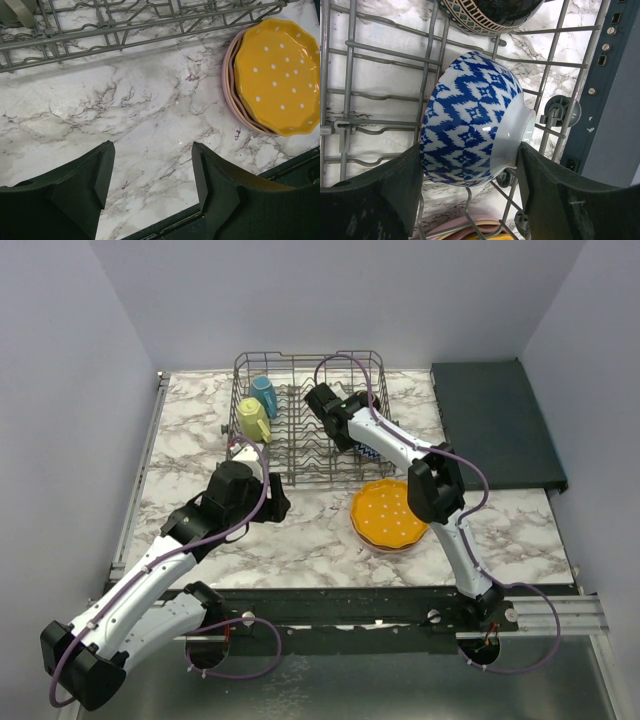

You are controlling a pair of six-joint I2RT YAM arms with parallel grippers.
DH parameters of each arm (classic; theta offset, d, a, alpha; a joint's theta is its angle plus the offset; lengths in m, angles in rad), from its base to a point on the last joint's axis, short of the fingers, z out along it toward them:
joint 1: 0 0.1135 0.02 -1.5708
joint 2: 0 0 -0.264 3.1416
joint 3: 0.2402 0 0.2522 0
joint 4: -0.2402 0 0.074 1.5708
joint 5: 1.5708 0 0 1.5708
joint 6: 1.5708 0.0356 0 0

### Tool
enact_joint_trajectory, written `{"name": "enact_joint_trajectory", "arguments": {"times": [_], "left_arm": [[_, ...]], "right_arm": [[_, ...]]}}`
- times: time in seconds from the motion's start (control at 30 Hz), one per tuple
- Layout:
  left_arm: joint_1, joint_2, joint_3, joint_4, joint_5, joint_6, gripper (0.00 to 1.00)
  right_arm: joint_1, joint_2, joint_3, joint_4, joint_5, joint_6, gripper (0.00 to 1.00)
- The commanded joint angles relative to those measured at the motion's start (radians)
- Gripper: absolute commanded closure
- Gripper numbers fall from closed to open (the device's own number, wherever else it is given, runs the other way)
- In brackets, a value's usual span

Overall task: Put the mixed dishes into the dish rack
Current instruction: Turn the bowl upside down on the dish rack.

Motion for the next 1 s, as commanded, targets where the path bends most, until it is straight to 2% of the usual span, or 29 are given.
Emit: {"name": "enact_joint_trajectory", "arguments": {"times": [0.0, 0.1, 0.37, 0.6, 0.97], "left_arm": [[0.022, 0.011, -0.01, 0.02, 0.043, 0.019, 0.31], [0.032, 0.011, -0.011, 0.023, 0.044, 0.021, 0.31], [0.052, 0.012, -0.012, 0.026, 0.084, 0.026, 0.31], [0.059, 0.013, -0.012, 0.028, 0.09, 0.027, 0.31], [0.065, 0.02, -0.012, 0.028, 0.097, 0.03, 0.31]], "right_arm": [[0.011, 0.025, -0.008, 0.01, 0.035, 0.002, 0.59], [0.013, 0.026, -0.01, 0.014, 0.027, 0.005, 0.52], [0.017, 0.029, 0.019, 0.012, -0.012, 0.018, 0.23], [0.018, 0.031, 0.055, 0.001, -0.031, 0.03, 0.08], [0.019, -0.034, 0.044, -0.005, -0.066, 0.06, 0.01]]}}
